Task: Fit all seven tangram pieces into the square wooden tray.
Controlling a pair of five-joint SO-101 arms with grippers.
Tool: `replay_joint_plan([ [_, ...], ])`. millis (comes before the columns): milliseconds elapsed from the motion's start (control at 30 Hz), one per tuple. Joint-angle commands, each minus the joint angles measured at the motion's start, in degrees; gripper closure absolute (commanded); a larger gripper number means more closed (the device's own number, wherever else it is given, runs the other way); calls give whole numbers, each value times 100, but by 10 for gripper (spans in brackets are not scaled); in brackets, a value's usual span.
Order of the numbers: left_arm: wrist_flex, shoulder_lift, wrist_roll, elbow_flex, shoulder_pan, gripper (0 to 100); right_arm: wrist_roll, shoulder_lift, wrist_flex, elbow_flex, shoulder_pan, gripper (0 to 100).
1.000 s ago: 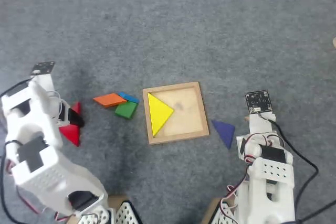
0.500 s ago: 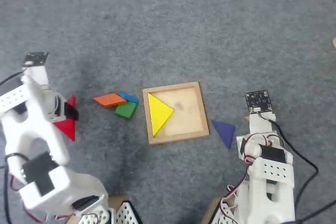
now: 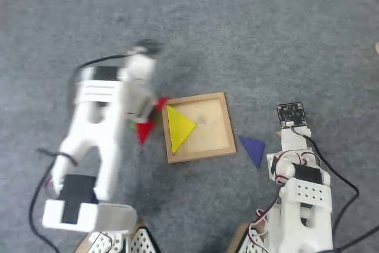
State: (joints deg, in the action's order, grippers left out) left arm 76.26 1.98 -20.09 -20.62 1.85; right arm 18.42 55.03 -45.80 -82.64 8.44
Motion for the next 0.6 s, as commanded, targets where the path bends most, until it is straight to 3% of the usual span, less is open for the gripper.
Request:
replay_joint_plan([
  [0, 0, 325, 97, 637, -1257, 855, -18, 119, 110, 44, 13, 844],
  [333, -677, -308, -747, 567, -2215, 855, -9, 127, 101, 44, 13, 844],
  [567, -879, -1020, -1635, 593, -2365, 855, -9, 136, 101, 53, 119, 844],
])
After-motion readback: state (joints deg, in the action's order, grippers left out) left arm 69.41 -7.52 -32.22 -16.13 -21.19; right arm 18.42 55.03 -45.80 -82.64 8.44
